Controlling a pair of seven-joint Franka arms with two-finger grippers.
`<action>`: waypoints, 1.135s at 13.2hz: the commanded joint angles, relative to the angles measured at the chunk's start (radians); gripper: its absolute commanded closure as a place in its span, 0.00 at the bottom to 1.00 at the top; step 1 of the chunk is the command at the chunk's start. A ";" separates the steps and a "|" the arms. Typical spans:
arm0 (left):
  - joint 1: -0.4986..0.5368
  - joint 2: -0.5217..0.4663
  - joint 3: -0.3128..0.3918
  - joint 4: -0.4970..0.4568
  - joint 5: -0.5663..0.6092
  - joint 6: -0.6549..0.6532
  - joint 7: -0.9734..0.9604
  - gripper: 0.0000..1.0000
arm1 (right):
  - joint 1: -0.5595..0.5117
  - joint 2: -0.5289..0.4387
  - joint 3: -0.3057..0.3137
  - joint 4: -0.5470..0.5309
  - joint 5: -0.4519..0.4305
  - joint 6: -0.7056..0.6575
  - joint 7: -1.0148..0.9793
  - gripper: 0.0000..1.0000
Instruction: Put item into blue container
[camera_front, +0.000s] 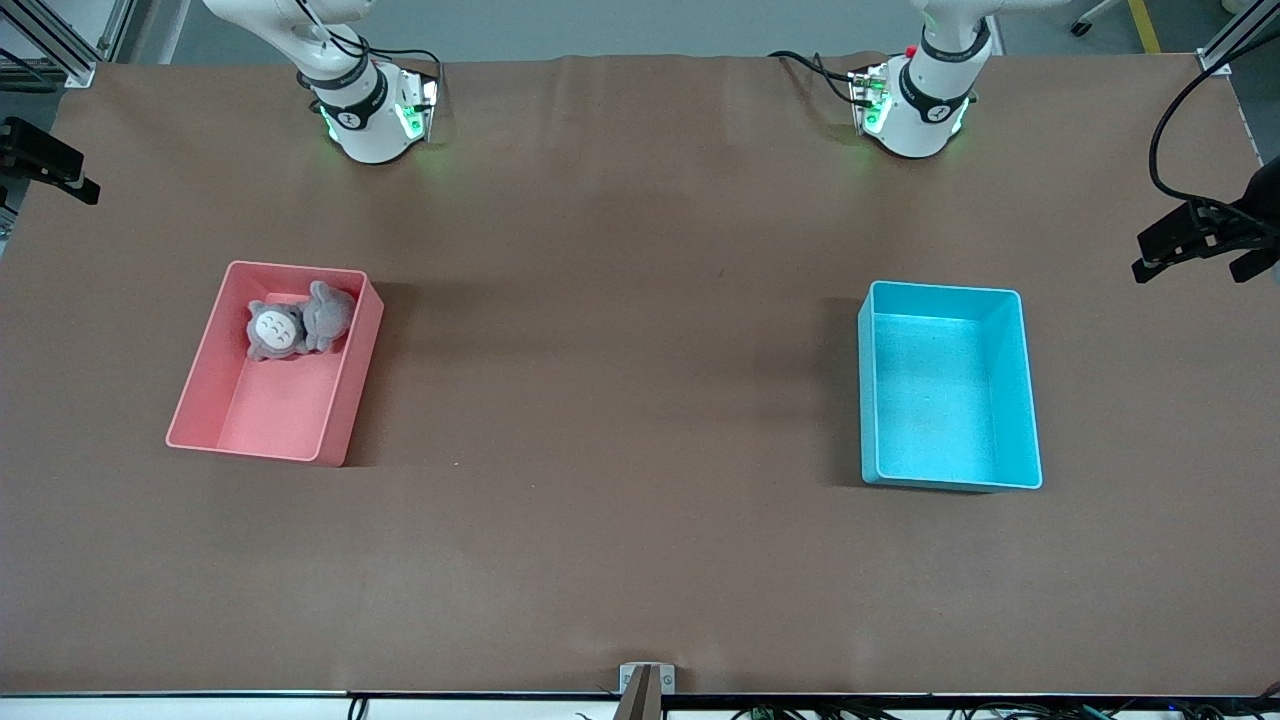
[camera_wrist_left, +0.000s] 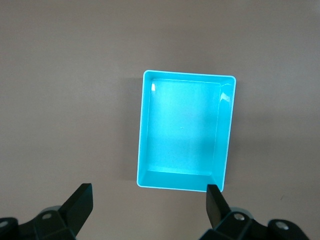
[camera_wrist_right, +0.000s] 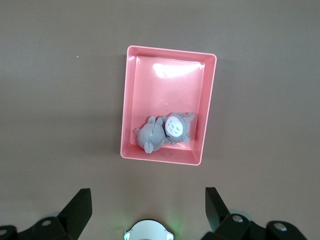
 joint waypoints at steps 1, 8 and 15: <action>0.002 0.000 -0.004 0.004 -0.012 0.005 0.006 0.00 | -0.002 -0.009 0.003 -0.011 -0.001 -0.002 -0.008 0.00; 0.006 0.002 -0.002 0.004 -0.012 0.007 0.007 0.00 | -0.001 -0.011 0.003 -0.011 -0.001 -0.004 -0.008 0.00; 0.006 0.009 -0.002 0.004 -0.012 0.016 0.009 0.00 | -0.001 -0.011 0.003 -0.011 -0.001 -0.004 -0.008 0.00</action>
